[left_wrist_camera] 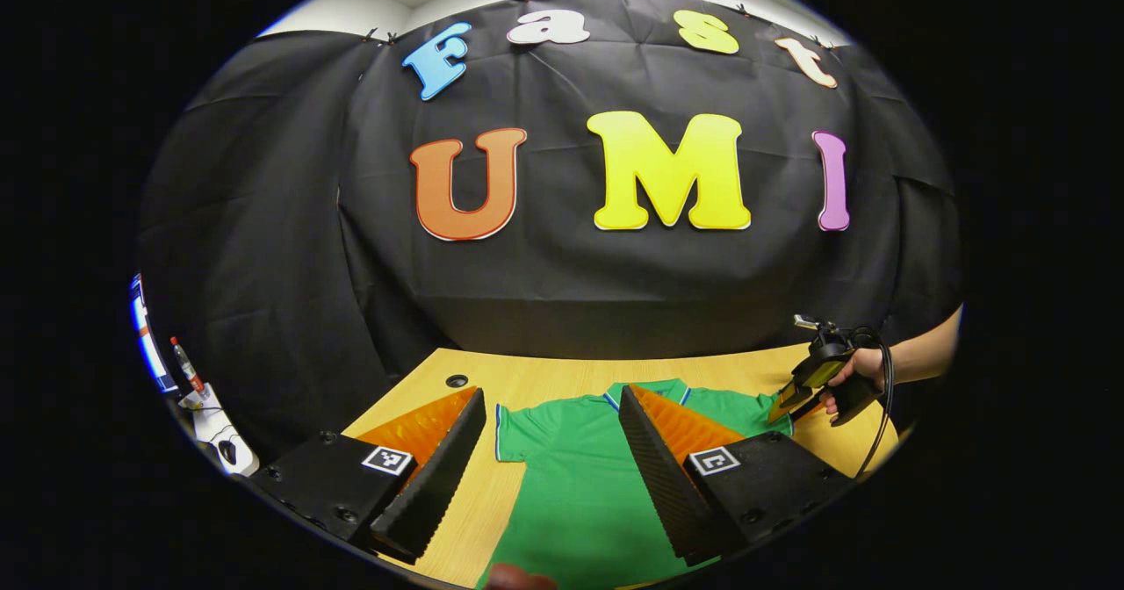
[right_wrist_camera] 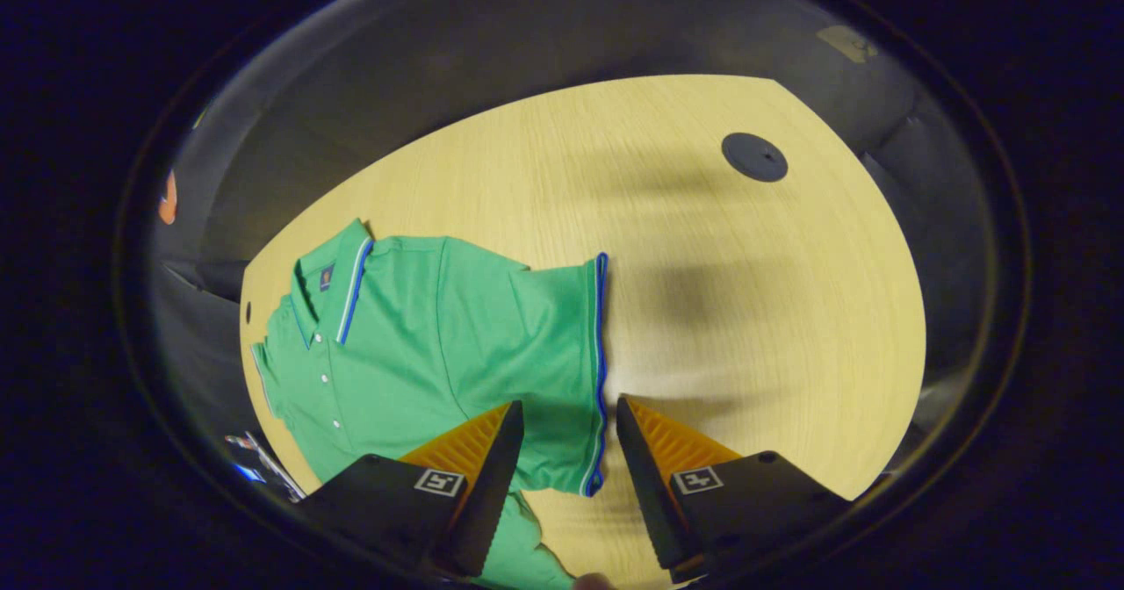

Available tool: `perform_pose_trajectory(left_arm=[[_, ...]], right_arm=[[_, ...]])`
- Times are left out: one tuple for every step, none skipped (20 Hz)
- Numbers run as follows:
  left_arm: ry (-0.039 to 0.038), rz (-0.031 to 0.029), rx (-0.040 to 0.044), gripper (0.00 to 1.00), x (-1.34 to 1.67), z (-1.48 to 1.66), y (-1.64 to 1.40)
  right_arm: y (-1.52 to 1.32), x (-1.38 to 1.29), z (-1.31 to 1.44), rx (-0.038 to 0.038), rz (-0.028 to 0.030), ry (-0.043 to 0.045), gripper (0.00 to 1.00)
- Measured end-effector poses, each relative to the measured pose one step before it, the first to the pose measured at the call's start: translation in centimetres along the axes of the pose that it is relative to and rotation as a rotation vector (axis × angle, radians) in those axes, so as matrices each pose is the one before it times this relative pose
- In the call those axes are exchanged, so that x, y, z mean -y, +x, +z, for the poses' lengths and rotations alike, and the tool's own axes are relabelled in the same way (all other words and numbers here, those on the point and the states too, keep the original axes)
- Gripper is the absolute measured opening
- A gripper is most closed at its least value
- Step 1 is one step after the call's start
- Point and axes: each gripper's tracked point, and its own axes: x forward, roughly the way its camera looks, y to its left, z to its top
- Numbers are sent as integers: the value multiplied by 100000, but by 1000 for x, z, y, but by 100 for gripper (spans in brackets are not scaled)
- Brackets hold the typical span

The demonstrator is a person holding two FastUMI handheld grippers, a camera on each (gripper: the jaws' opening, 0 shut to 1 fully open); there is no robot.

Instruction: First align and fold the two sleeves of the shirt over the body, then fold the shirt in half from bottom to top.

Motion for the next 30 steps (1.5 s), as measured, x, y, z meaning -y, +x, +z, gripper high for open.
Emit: perform_pose_trajectory(left_arm=[[-212,248,131,98,-137,47,110],[-130,334,-272,98,-201,-80,2],[-362,395,-387,98,-266,-98,-74],[-504,309,-335,98,-232,-95,-3],[-493,393,-352,98,-255,-167,-48],[-301,554,-268,98,-328,-115,-32],[-362,584,-482,98,-264,-202,23],[-537,503,-351,98,-320,-124,-13],[-622,432,-88,98,-435,-110,-51],[-587,393,-139,98,-253,-55,6],[-786,136,-157,98,-155,-85,68],[-940,-92,-373,98,-132,-86,15],[-812,-105,-417,98,-182,-298,-5],[-759,-193,-296,98,-183,-56,-127],[-485,-41,-291,98,-393,-200,-21],[-329,99,-234,98,-308,-144,-195],[-282,139,-199,98,-359,-155,-85],[-297,410,-341,98,-389,-106,-61],[-455,407,-542,98,-576,-241,-239],[-379,616,-461,98,-435,-211,-214],[-179,828,-505,98,-678,-294,-194],[-37,1008,-314,98,-655,-136,-128],[-103,995,-231,98,-731,-50,-206],[-59,1072,-239,98,-619,-110,-178],[23,981,-252,98,-713,-86,-150],[-21,1039,-415,98,-588,-181,-48],[-224,673,-522,98,-403,-153,59],[-225,549,-482,99,-439,-91,-103],[-118,296,-341,98,-194,48,146],[15,81,-104,99,-196,-101,9]], right_arm=[[-81,-411,55,-73,1749,1322,26],[11,-487,-90,-1337,1576,2263,3],[173,32,-4,368,145,2220,4],[-562,298,189,1529,-925,1686,10],[464,46,12,-599,-360,1671,3],[-200,250,24,-72,-483,942,3],[-331,-325,-14,346,1618,1237,3],[-560,-476,52,1097,1036,341,3],[-673,-298,242,1956,490,-931,3],[-888,-239,472,2528,-203,-1419,3],[-703,-673,284,2337,-23,-1262,3],[-663,-694,144,1416,237,-1481,0],[-601,-942,-6,803,520,-723,3],[-373,-1066,82,677,519,-493,3],[-260,-1148,-100,823,713,-762,3],[-196,-1058,-73,551,230,-1197,3],[45,-1050,-226,106,135,-1250,3],[203,-1147,-289,-579,422,-857,3],[370,-1065,-571,-1099,346,-483,3],[586,-987,-439,-1324,-136,-4,3],[642,-849,-448,-1100,-178,160,3],[633,-759,-367,-1512,144,-266,3],[556,-719,-499,-1346,-195,-716,3],[506,-739,-244,-965,221,-424,3],[427,-805,-227,-497,400,121,3],[357,-837,-79,-135,536,174,0],[133,-583,-127,78,364,-329,0],[286,-546,-108,50,38,-791,7],[141,-154,-385,-832,-678,-526,11],[-6,-748,-131,-284,1871,669,8]])
